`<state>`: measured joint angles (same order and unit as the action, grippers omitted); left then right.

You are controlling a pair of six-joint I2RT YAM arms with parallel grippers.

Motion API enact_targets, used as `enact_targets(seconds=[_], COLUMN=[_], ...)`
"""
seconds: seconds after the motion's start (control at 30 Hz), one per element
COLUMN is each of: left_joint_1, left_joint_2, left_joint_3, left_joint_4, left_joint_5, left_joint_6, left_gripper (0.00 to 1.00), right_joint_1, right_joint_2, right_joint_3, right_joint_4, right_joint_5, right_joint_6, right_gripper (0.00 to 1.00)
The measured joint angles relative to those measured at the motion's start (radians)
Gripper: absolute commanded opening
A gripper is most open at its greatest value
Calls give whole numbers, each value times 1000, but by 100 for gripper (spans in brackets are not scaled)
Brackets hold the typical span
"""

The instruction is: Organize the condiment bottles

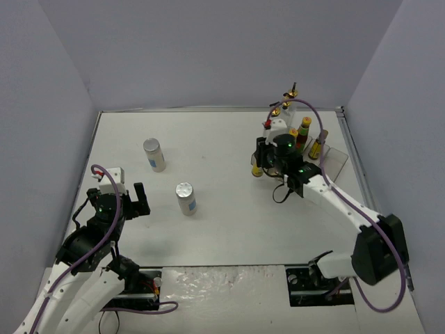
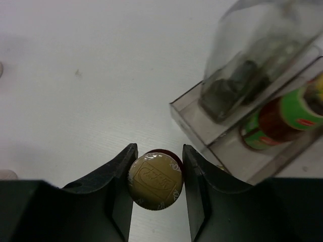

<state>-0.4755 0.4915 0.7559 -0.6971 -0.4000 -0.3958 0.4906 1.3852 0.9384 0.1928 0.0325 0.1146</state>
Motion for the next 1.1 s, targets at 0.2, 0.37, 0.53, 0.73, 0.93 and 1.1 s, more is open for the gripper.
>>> enact_targets(seconds=[0.2,0.37,0.53,0.73,0.93,1.1], left_joint_1=[0,2,2,3,5,5], left_joint_2=[0,1,1,1,1,1], left_joint_3=[0,0,0,0,0,0], left_joint_4=[0,1,0,2,3,4], left_joint_5=[1,4,4,7,7,7], left_joint_6=[1,1,2,2,2,2], left_gripper=[100,100,100,100,100,100], right_joint_1=[-232,-437,-537,-553,-556,-556], right_joint_2=[-205,-202,-97,46,128,160], right_joint_3=[-5,-4,-3,13,14,13], right_joint_4=[-97,-140,-126,-12,54,118], right_joint_5=[11,7,4,2,2,5], right_joint_6=[13,18,30,40,25,4], right_gripper=[0,0,0,0,0,4])
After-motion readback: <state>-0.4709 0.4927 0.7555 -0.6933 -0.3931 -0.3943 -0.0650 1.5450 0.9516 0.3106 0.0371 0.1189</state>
